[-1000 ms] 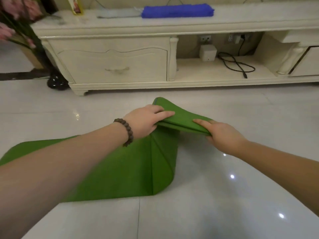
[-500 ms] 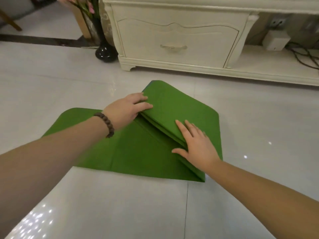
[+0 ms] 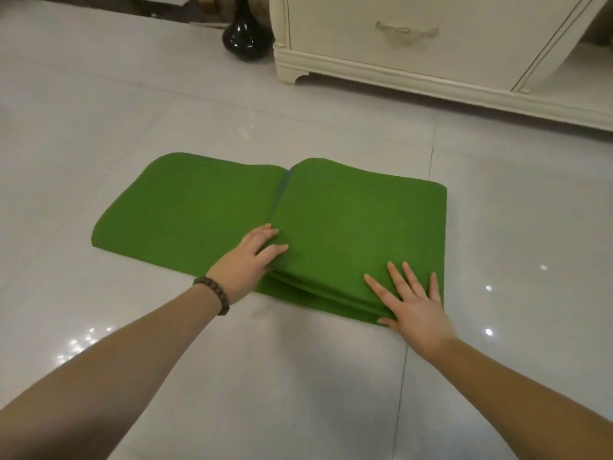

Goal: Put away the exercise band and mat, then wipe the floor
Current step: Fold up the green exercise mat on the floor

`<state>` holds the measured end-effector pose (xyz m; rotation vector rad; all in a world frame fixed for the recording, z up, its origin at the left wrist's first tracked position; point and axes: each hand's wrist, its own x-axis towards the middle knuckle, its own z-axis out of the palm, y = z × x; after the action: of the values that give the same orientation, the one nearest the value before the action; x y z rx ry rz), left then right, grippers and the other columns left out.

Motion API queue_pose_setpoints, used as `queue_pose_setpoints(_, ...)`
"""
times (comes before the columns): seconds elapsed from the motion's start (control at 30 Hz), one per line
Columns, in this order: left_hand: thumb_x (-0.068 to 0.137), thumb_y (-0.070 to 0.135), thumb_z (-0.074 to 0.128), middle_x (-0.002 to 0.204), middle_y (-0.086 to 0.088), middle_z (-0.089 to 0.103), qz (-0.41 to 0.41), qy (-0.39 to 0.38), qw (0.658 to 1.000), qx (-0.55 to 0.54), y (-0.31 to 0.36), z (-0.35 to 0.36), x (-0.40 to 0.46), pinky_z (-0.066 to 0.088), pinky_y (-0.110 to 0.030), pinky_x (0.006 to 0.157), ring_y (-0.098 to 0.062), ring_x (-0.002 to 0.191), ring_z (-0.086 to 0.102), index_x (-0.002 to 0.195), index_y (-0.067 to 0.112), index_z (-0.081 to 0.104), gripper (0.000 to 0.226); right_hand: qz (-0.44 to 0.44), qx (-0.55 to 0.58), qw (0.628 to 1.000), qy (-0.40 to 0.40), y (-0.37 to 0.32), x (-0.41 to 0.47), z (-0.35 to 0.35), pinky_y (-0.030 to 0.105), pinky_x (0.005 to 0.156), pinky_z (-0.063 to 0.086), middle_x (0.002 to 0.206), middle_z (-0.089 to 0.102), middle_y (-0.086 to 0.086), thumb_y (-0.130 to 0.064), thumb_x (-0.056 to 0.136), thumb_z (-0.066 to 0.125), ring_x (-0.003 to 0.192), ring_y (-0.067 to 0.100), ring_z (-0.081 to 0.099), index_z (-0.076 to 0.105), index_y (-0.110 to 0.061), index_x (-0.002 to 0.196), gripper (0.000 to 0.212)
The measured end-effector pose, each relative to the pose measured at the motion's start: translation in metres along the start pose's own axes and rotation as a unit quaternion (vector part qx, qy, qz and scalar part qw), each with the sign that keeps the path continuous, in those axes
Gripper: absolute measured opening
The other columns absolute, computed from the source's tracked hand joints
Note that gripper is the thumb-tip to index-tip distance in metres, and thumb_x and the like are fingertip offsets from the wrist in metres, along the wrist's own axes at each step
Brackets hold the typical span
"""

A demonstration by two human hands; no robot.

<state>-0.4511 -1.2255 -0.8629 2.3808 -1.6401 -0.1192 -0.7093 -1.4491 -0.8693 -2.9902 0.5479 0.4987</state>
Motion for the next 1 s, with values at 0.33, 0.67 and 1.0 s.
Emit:
queue_pose_setpoints(0.33, 0.071, 0.062, 0.07, 0.156, 0.006, -0.027, -0.138, -0.157, 0.978, 0.015, 0.015, 0.039, -0.011, 0.016, -0.053, 0.117, -0.036, 0.146, 0.009, 0.136, 0.052, -0.023, 0.114, -0.031, -0.067, 0.993, -0.087, 0.011, 0.002, -0.005, 0.07, 0.107, -0.007, 0.146, -0.038, 0.007, -0.045, 0.091, 0.052, 0.139, 0.032, -0.029, -0.04, -0.04, 0.131, 0.101)
queue_pose_setpoints(0.67, 0.079, 0.035, 0.075, 0.16, 0.003, -0.006, -0.138, -0.048, 0.984, -0.102, 0.094, 0.04, 0.054, 0.034, -0.049, 0.11, -0.036, 0.137, 0.024, 0.148, 0.044, 0.013, 0.094, -0.021, -0.121, 0.992, 0.014, 0.118, -0.009, -0.052, 0.062, 0.113, 0.005, 0.158, -0.01, 0.01, -0.001, 0.089, 0.045, 0.145, 0.031, -0.008, -0.038, -0.035, 0.13, 0.099)
queue_pose_setpoints(1.0, 0.08, 0.028, 0.075, 0.16, 0.005, 0.0, 0.011, -0.098, 0.985, -0.141, 0.227, 0.089, 0.129, 0.03, -0.048, 0.112, -0.033, 0.137, 0.019, 0.147, 0.038, 0.028, 0.083, 0.16, -0.051, 0.984, -0.053, 0.216, -0.138, 0.009, 0.055, 0.116, 0.007, 0.159, -0.012, 0.004, -0.011, 0.09, 0.043, 0.142, 0.021, -0.018, -0.034, -0.033, 0.132, 0.091)
